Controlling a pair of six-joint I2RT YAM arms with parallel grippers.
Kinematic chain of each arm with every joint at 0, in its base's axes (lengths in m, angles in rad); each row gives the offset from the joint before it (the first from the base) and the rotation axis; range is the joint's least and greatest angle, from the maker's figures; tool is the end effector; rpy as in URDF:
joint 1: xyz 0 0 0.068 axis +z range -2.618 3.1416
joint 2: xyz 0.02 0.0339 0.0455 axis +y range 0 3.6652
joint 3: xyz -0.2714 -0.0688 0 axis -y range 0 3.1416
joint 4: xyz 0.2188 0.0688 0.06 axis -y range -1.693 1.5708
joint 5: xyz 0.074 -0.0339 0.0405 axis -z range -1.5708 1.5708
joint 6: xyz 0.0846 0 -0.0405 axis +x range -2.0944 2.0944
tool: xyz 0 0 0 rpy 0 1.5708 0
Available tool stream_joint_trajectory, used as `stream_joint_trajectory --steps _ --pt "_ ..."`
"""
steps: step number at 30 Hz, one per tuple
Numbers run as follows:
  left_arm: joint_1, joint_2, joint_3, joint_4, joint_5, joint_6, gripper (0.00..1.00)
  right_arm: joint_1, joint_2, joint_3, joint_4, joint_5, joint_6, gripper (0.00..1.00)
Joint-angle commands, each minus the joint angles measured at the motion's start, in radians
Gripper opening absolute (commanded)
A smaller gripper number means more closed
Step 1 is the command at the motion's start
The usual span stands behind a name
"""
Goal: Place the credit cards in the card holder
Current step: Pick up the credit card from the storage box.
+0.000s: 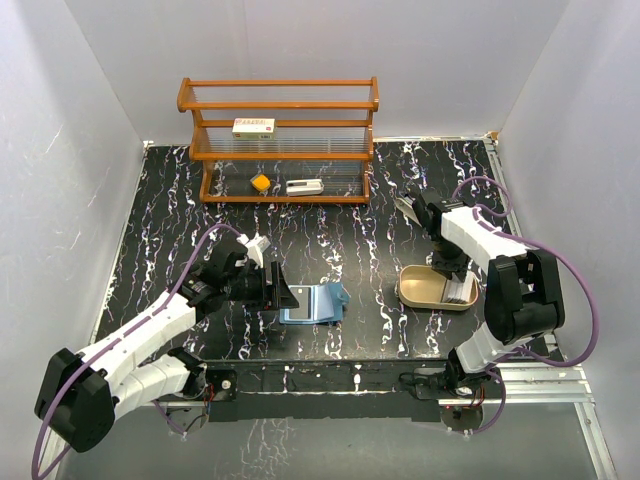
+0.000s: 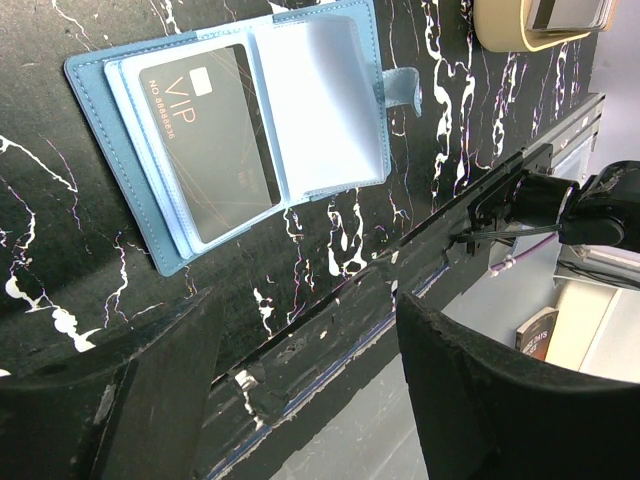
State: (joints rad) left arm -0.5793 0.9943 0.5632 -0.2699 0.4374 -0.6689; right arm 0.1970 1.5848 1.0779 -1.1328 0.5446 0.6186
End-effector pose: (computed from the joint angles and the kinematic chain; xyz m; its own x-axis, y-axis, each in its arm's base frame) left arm 0.1570 -0.1455 0.2070 -0.8989 -0.0832 -0.4301 0.2668 0.6746 -0.6882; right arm 0.2382 0.0028 0.1851 -0.9144 0.3233 -0.2436 0.4024 0.7909 -0.4610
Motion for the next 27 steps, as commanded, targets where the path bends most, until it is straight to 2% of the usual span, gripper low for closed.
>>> stream_joint_trajectory --steps 1,5,13,27 --pt "-0.004 -0.026 0.036 -0.022 0.01 0.008 0.68 -0.001 -0.025 0.046 -0.003 0.045 -0.01 0.29" --pt "-0.004 -0.022 0.037 -0.02 0.009 0.008 0.68 -0.001 -0.031 0.043 0.009 0.028 -0.026 0.26" --pt "-0.004 -0.031 0.029 -0.017 0.006 0.004 0.68 -0.001 -0.049 0.053 0.019 0.027 -0.045 0.12" --pt "-0.004 -0.031 0.036 -0.024 -0.001 0.004 0.68 -0.001 -0.086 0.082 0.018 -0.017 -0.092 0.0"
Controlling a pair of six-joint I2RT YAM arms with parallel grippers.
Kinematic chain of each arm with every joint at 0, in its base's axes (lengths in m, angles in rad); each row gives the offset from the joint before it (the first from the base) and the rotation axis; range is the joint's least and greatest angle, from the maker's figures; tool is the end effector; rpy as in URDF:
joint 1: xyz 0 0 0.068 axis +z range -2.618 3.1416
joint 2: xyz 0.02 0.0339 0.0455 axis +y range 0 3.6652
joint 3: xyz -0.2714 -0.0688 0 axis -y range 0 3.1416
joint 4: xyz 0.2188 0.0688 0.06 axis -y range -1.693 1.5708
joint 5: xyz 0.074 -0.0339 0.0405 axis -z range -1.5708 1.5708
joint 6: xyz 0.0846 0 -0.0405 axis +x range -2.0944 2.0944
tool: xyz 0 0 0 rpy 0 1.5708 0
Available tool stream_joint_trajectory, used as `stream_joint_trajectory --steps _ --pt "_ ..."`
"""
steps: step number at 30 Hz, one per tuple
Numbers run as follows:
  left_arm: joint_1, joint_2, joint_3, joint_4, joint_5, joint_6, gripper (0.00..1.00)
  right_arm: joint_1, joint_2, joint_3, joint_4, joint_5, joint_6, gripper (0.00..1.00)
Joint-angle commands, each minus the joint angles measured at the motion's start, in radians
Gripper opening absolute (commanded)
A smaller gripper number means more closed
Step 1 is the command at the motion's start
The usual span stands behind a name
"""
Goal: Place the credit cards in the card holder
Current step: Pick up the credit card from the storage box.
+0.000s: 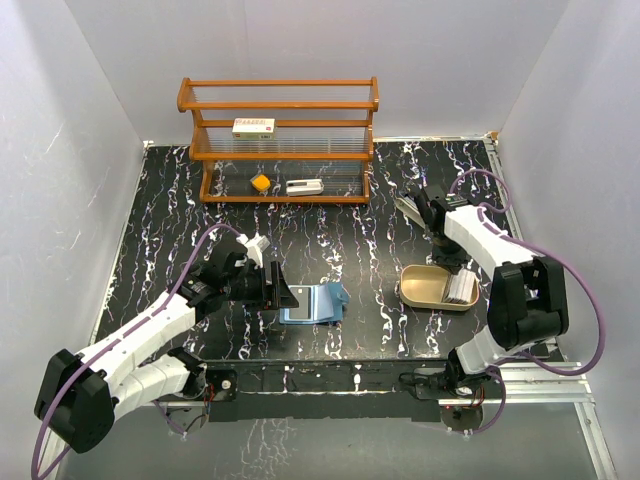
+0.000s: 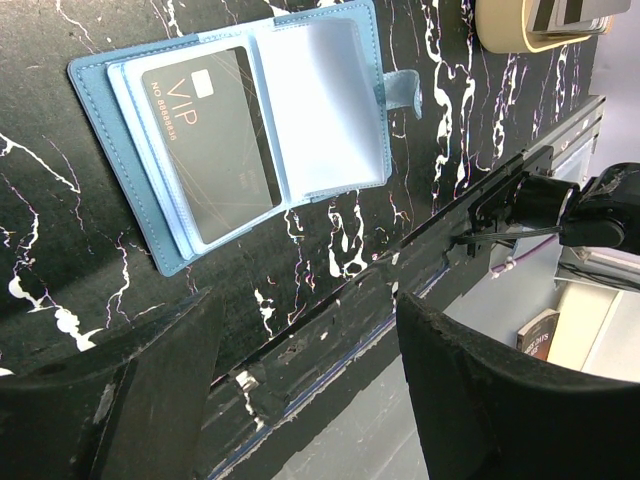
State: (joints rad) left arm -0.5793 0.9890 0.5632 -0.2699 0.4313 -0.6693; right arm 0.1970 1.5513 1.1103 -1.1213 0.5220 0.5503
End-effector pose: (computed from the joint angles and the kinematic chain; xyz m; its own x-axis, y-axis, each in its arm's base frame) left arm 0.1570 -0.1449 0.2078 -0.8958 -0.0875 -0.4358 0.2678 0.6761 -0.6864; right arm 0.2431 0.0055 0.1984 -0.9224 0.2781 -0.2680 0.3717 0.8276 -0.4205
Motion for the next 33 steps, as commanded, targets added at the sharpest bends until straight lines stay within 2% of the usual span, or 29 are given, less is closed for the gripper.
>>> stream_joint_trajectory --steps 1,9,14,19,26,33 --pt "-0.004 -0.027 0.036 -0.028 0.0 0.005 0.68 -0.001 -0.06 0.052 0.007 -0.003 -0.032 0.0" --pt "-0.005 -0.073 0.037 0.0 0.004 -0.002 0.68 0.013 -0.159 0.108 -0.014 -0.096 -0.072 0.0" --pt "-0.004 -0.113 0.034 0.006 -0.017 -0.056 0.68 0.021 -0.248 0.122 -0.006 -0.193 -0.092 0.0" --pt "-0.004 -0.088 0.074 -0.035 -0.015 -0.091 0.68 0.043 -0.333 0.114 0.067 -0.389 -0.124 0.0" --pt "-0.004 -0.131 0.07 0.053 0.03 -0.191 0.71 0.095 -0.421 0.109 0.157 -0.511 -0.099 0.0" --pt "-0.004 -0.143 0.051 0.136 0.064 -0.271 0.72 0.164 -0.525 0.029 0.343 -0.703 -0.014 0.0"
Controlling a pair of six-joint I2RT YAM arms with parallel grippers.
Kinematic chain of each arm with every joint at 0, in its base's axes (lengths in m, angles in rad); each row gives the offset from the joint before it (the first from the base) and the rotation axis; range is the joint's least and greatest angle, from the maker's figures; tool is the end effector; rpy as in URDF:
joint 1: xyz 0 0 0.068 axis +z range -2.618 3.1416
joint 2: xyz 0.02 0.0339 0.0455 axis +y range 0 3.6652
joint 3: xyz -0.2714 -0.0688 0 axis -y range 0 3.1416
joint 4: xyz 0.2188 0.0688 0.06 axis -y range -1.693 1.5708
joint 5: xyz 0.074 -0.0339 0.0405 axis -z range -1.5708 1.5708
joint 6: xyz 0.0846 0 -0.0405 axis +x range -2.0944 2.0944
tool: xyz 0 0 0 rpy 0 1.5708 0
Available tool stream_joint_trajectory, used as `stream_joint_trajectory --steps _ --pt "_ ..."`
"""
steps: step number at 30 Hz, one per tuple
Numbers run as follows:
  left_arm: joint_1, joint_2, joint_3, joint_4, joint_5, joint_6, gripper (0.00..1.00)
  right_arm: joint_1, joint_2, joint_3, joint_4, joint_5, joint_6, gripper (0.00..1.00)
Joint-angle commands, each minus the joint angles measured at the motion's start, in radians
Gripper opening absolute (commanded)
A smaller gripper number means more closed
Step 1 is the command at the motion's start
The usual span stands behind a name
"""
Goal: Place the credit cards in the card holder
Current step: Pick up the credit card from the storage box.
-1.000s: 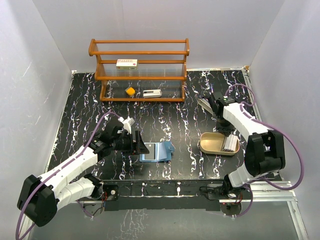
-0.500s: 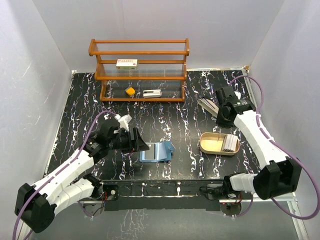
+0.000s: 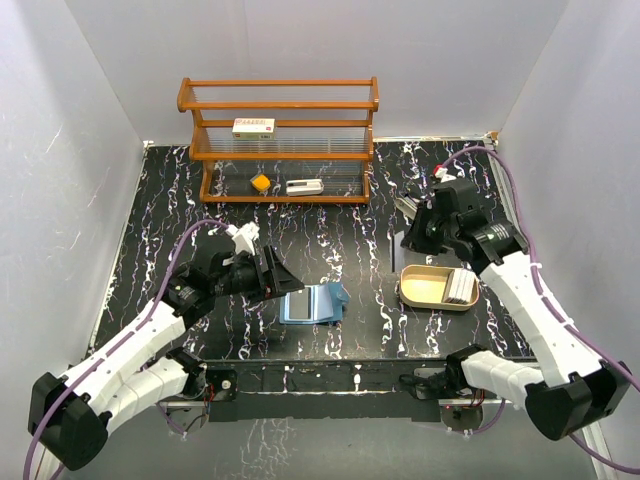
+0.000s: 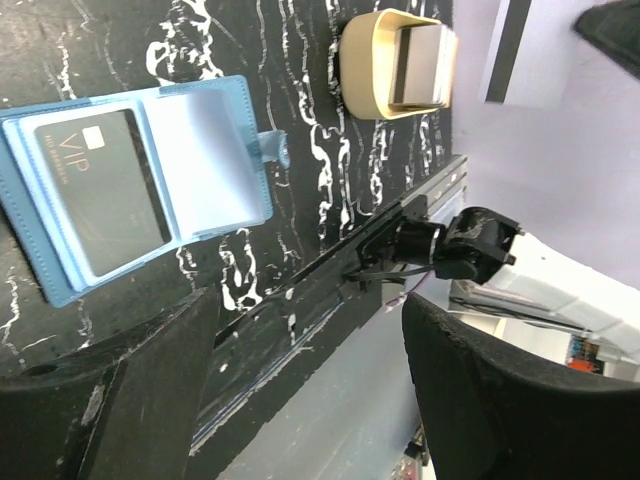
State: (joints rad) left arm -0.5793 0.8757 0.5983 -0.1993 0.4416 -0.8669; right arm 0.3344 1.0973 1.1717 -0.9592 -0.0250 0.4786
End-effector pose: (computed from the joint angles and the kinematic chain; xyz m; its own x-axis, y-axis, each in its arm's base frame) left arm 0.1532 -0.1434 0.2507 -0.8681 -0.2557 -0.4255 0.2333 0.5466 -0.8043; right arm 0.1981 0.0711 0.3084 -0.8068 0.2071 -0.5534 0.0321 0.9506 0.3089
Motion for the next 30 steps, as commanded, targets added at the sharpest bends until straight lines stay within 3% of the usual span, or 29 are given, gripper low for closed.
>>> stream_joint_trajectory --steps 1,6,19,30 --pt "-0.004 -0.036 0.004 0.094 0.067 -0.099 0.72 0.03 -0.09 -0.048 0.211 -0.192 0.079 0.0" --pt "-0.005 -0.066 -0.08 0.322 0.163 -0.261 0.72 0.034 -0.202 -0.19 0.469 -0.423 0.243 0.0" --pt "-0.004 0.011 -0.199 0.883 0.238 -0.538 0.72 0.056 -0.256 -0.326 0.848 -0.624 0.526 0.0" --pt "-0.004 0.098 -0.102 0.926 0.247 -0.489 0.64 0.194 -0.22 -0.391 0.976 -0.588 0.609 0.0"
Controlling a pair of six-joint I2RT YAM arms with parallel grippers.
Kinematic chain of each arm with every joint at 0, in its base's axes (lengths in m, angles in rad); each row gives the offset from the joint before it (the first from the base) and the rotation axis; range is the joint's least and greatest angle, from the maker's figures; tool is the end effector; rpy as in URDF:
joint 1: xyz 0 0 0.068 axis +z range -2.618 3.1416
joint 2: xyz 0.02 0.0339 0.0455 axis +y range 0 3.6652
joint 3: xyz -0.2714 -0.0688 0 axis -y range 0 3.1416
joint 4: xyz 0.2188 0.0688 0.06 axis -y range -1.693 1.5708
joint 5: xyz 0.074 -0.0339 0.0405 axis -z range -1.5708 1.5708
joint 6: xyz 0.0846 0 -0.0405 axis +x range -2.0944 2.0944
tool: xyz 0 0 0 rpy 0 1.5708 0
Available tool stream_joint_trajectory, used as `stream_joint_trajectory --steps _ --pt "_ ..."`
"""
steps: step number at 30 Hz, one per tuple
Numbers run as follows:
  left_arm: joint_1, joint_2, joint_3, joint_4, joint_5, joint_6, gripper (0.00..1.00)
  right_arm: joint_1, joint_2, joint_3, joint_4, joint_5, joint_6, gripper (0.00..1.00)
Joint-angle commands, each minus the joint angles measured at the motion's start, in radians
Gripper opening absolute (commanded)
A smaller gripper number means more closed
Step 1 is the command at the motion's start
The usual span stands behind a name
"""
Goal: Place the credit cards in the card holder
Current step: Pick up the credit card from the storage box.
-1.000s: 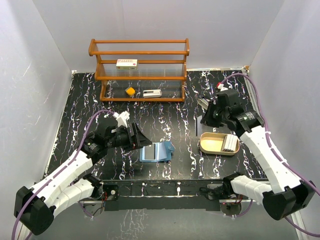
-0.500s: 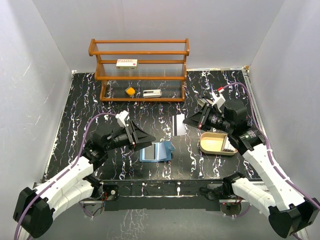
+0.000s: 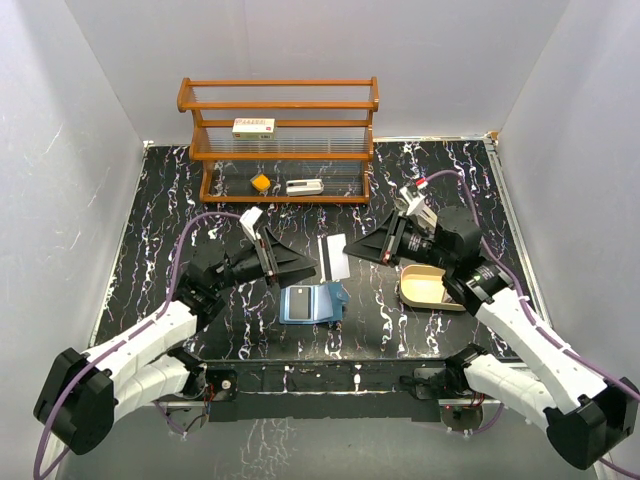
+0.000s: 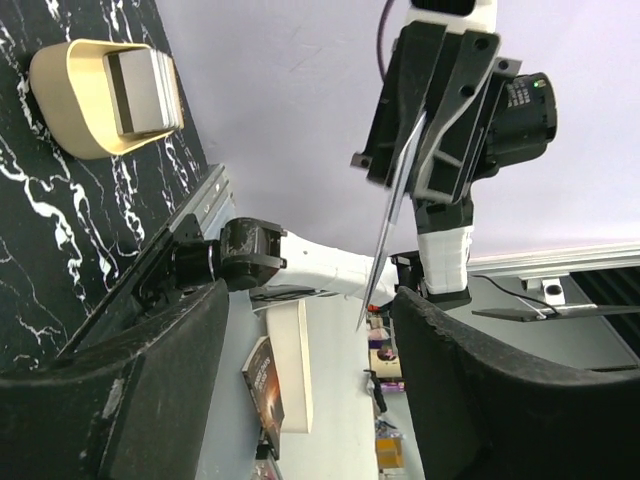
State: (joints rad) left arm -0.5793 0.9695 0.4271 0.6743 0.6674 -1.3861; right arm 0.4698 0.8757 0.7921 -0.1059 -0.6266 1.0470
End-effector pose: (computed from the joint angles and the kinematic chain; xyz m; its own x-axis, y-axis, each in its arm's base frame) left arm 0.1588 -0.1665 0.2942 -0.9072 -0.3291 -0.2621 0.2814 -0.0117 -0.9595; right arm 0.1641 0.1389 0.3366 -0.8462 0.3570 -0.3956 -0.2948 0.3047 0.9057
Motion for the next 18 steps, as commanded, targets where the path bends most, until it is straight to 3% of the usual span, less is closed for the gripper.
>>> stream_joint_trajectory --steps 1,5,8,10,13,18 --pt "-0.004 0.004 0.074 0.055 0.017 0.031 0.61 0.073 0.004 -0.019 0.135 0.024 0.046 0.0" --pt "-0.004 0.003 0.067 0.088 -0.003 0.009 0.4 0.127 0.015 -0.041 0.172 0.06 0.064 0.0" --pt "-0.004 0.002 0.061 0.082 -0.014 0.008 0.12 0.156 0.022 -0.059 0.187 0.081 0.067 0.0" --pt "-0.005 -0.007 0.054 0.071 -0.025 0.01 0.0 0.168 0.026 -0.067 0.19 0.086 0.067 0.0" --pt "-0.004 -0.032 0.051 0.004 -0.056 0.046 0.0 0.172 0.023 -0.07 0.165 0.103 0.047 0.0" --pt "-0.002 -0.073 0.084 -0.247 -0.096 0.205 0.0 0.174 0.007 -0.055 0.018 0.191 -0.026 0.26"
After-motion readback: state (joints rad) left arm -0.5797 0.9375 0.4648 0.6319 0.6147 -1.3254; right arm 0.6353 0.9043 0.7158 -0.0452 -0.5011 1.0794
